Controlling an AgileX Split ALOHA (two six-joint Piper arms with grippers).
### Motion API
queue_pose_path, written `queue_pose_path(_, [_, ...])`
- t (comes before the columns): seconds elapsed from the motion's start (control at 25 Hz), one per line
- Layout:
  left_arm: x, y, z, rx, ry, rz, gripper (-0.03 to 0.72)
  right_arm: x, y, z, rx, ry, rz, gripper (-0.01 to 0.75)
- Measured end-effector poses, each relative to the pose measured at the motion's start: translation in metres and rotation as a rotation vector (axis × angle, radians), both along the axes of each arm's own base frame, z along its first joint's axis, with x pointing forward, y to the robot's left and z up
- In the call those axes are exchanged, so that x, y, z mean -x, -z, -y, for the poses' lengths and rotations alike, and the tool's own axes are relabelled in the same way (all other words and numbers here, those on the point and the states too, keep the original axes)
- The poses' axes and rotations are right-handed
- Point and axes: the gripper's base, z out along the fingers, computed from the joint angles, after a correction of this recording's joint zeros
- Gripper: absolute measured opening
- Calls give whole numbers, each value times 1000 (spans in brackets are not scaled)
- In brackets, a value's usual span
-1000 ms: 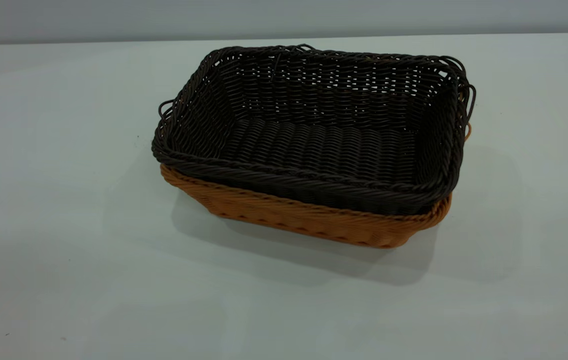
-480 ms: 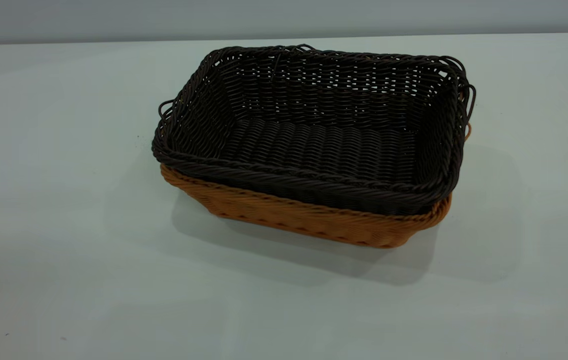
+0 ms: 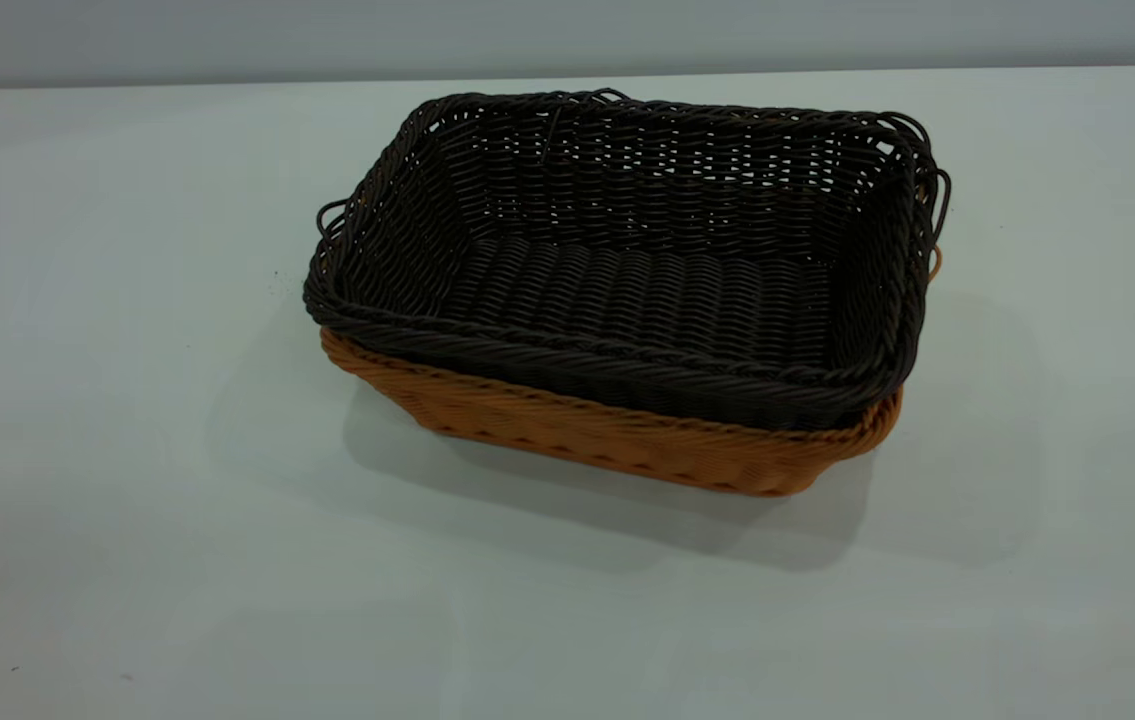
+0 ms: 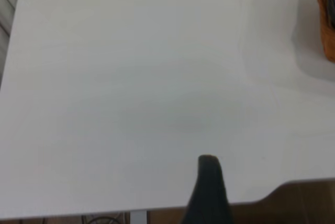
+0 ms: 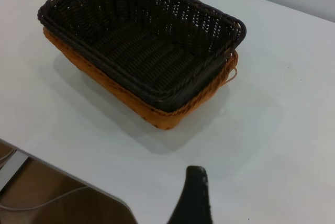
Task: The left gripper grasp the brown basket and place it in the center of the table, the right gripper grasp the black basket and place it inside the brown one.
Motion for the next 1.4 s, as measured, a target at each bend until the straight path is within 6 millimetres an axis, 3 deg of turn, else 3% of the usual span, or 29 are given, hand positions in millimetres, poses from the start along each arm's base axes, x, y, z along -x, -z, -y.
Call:
queue_pose_path(0.96, [3, 0, 0, 9, -15, 19, 542, 0, 0, 0, 4, 7, 1, 582])
queue_pose_path(1.4, [3, 0, 0, 11, -16, 19, 542, -7, 2, 18, -44, 339, -28, 582])
